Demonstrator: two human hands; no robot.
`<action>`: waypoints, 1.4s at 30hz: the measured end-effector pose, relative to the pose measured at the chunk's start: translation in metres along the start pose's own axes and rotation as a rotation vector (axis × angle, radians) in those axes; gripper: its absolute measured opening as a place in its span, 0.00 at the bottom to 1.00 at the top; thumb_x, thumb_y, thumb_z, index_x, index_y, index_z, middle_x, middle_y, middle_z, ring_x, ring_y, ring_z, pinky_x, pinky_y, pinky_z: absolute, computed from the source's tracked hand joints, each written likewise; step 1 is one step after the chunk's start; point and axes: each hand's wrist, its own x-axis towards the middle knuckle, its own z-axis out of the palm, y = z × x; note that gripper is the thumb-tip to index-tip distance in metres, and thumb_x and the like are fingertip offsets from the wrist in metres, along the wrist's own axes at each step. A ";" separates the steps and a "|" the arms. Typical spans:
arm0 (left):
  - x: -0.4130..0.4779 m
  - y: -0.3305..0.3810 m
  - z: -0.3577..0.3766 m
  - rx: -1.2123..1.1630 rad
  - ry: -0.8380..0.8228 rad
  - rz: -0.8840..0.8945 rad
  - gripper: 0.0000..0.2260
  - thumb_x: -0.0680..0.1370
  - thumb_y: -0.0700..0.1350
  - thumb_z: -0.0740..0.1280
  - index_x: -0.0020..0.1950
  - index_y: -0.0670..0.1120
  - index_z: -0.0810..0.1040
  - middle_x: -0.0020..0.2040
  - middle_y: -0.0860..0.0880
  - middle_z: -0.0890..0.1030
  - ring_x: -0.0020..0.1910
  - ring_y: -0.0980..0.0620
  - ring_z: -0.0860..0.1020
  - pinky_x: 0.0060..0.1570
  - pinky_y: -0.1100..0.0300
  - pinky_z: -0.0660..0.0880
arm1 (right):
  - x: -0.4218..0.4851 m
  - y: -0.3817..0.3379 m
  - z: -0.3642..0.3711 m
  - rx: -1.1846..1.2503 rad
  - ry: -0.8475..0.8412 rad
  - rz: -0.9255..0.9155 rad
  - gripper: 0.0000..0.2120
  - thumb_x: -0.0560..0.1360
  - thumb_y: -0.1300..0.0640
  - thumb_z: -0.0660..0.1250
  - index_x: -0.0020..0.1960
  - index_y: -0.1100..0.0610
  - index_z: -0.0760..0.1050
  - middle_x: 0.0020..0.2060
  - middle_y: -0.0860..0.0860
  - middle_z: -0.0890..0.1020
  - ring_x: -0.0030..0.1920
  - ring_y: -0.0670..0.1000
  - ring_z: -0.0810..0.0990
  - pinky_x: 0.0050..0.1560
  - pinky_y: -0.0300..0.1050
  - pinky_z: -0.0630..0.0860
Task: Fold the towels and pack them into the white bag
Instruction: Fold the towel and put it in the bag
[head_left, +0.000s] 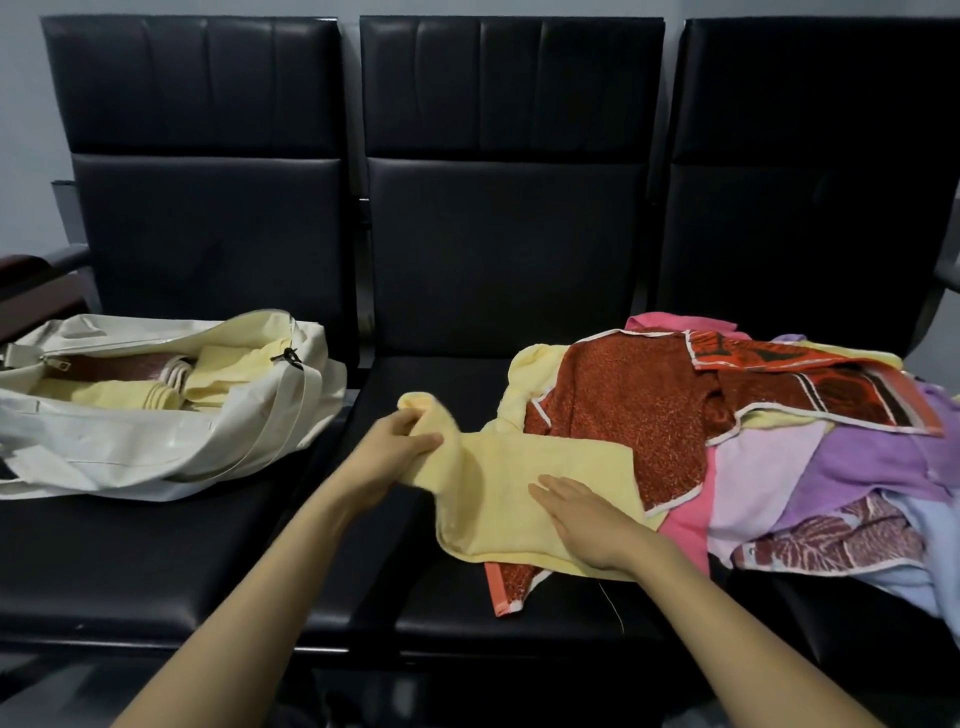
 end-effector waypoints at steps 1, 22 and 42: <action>-0.005 0.007 0.013 0.035 -0.048 0.051 0.12 0.77 0.39 0.68 0.59 0.47 0.75 0.51 0.47 0.80 0.44 0.53 0.79 0.38 0.65 0.75 | 0.000 0.001 0.000 0.086 0.040 0.005 0.25 0.83 0.64 0.49 0.79 0.56 0.52 0.78 0.52 0.52 0.78 0.51 0.51 0.75 0.41 0.47; -0.002 -0.004 0.110 0.426 -0.138 0.047 0.09 0.79 0.40 0.65 0.59 0.42 0.76 0.49 0.47 0.79 0.39 0.54 0.78 0.39 0.64 0.78 | -0.020 0.025 -0.025 0.652 0.497 0.284 0.29 0.76 0.65 0.64 0.73 0.49 0.63 0.64 0.53 0.76 0.54 0.52 0.78 0.50 0.41 0.74; 0.008 0.010 0.102 -0.230 -0.317 -0.443 0.16 0.73 0.41 0.72 0.59 0.43 0.75 0.55 0.43 0.81 0.53 0.46 0.80 0.48 0.52 0.78 | -0.034 0.041 -0.024 0.320 0.362 0.406 0.24 0.79 0.62 0.57 0.74 0.51 0.63 0.66 0.54 0.70 0.59 0.55 0.75 0.58 0.49 0.74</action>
